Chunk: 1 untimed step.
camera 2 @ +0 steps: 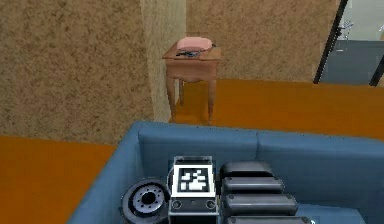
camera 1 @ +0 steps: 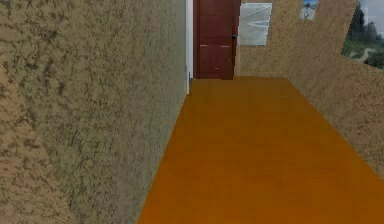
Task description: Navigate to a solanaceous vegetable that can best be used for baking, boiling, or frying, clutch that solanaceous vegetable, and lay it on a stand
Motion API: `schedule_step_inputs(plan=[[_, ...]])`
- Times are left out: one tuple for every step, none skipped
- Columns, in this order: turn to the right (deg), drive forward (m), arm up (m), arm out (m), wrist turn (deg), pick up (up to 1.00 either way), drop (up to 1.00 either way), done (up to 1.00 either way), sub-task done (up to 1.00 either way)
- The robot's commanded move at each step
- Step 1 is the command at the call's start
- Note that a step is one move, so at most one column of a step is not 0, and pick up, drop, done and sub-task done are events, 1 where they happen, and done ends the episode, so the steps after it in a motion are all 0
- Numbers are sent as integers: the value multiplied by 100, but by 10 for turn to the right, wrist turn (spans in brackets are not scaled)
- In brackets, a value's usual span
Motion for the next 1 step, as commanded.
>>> schedule_step_inputs(plan=[[450, 0, 0, 0, 0, 0, 0, 0, 0]])
